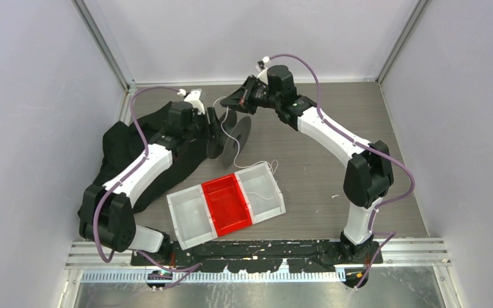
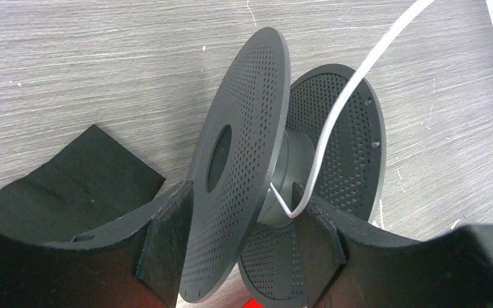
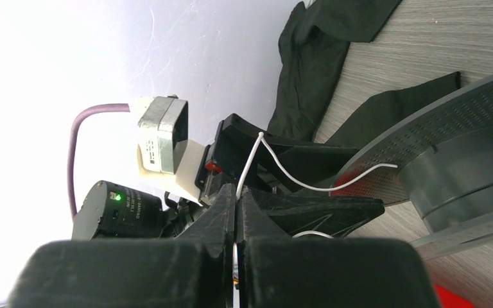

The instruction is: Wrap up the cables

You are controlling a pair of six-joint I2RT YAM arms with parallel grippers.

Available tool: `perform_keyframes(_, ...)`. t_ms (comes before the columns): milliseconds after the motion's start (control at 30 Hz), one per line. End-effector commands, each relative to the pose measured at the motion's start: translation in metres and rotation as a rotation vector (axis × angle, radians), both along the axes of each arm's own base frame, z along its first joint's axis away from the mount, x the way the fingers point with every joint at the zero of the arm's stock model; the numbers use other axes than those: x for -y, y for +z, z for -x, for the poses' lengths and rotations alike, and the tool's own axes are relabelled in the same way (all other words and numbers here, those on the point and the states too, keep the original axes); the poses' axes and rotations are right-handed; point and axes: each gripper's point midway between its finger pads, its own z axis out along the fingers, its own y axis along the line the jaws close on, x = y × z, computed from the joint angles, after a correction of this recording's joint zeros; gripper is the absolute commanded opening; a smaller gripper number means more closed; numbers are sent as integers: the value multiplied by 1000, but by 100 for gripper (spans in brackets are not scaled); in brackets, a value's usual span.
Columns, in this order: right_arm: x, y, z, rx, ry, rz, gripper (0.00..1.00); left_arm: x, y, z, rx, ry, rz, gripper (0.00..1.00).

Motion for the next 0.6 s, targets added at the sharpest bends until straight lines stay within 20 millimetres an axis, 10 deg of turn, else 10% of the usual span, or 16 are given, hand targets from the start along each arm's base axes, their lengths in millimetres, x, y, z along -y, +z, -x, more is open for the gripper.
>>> perform_keyframes(0,-2,33,2,64,17,-63,0,3,31,-19,104,18,29,58)
perform_keyframes(567,-3,28,1,59,20,-76,1,-1,40,-26,158,46,29,55)
